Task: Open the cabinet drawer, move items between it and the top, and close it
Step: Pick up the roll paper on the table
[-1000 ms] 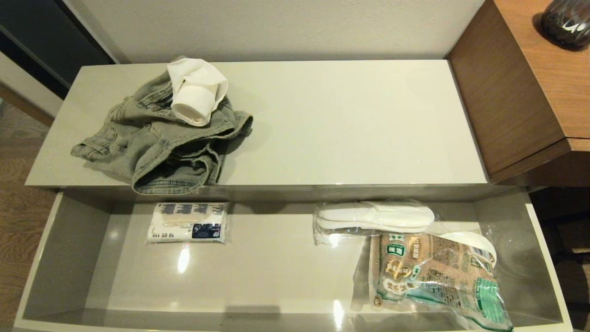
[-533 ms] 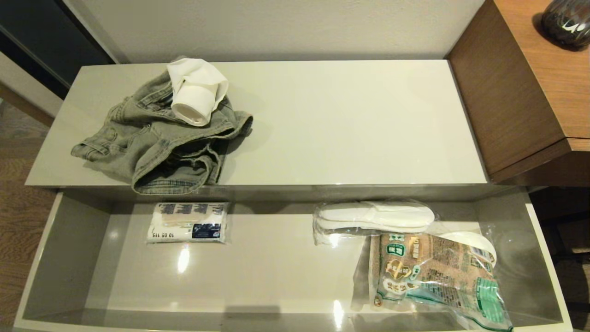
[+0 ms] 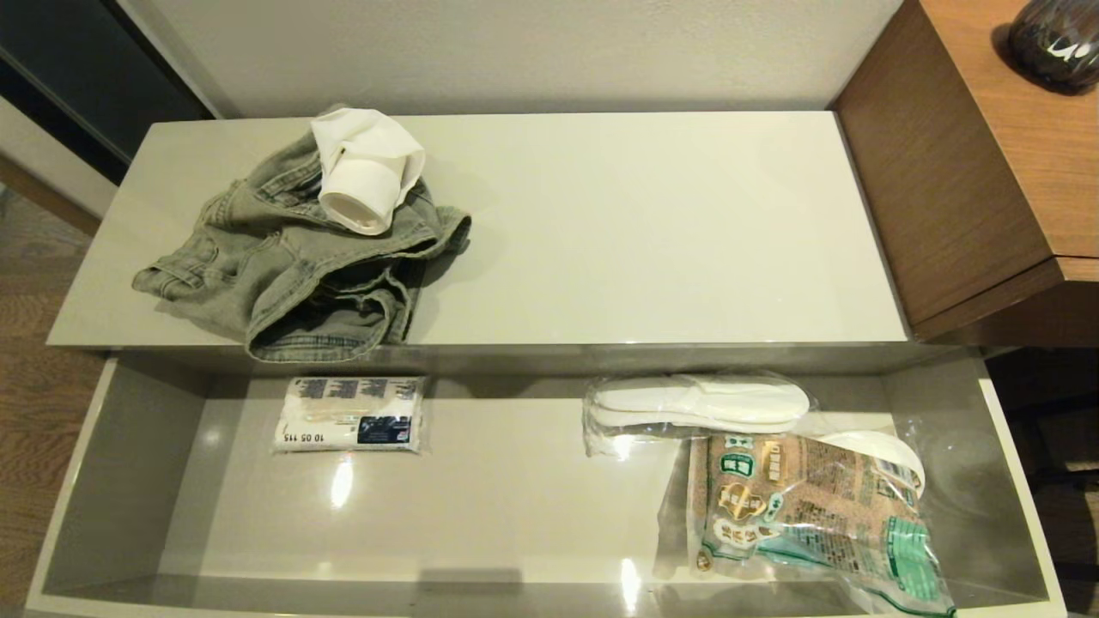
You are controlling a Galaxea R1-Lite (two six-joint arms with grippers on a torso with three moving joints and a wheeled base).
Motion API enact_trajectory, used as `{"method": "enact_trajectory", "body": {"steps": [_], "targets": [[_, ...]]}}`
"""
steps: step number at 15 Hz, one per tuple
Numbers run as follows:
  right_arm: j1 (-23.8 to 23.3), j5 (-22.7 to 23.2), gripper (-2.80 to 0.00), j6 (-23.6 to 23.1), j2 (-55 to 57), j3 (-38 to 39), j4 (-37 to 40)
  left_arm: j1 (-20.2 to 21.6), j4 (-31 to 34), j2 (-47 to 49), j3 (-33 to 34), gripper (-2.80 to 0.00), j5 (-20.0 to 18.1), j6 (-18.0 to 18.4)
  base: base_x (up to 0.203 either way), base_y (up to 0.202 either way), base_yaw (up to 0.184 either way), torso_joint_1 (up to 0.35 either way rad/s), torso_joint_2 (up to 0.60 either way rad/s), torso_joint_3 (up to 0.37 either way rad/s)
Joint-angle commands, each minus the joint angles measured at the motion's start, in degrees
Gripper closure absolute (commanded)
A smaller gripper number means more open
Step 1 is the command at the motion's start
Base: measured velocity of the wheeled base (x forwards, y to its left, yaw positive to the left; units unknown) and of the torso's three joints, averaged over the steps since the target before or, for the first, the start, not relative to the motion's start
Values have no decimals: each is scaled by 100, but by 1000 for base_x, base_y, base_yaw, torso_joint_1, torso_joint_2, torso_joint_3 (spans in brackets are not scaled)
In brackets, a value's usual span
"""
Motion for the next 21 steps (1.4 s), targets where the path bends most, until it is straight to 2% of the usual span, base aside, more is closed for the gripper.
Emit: {"method": "enact_trajectory", "body": {"steps": [1,8,10,12,14,16,21], "targets": [[-2,0,0,1,13,9,-13,0,2,9,0,0,3,2,0,0,0,0,0,0],[-2,0,0,1,13,1,-5,5,104,31,-33,0,-2,340,0,0,0,0,0,0],[-2,0,0,1,13,9,-5,12,511,217,-463,0,20,414,0,0,0,0,0,0],[-2,0,0,1,13,0,-5,10,830,1040,-1421,0,49,173,0,0,0,0,0,0],[-2,0,0,1,13,9,-5,13,1061,2478,-2616,0,62,-190,0,0,0,0,0,0],[-2,0,0,1,13,9,-5,14,1276,3377,-3631,0,74,-516,0,0,0,0,0,0],[-2,0,0,1,13,9,-5,-113,2215,6553,-5415,0,31,-299,0,0,0,0,0,0]]}}
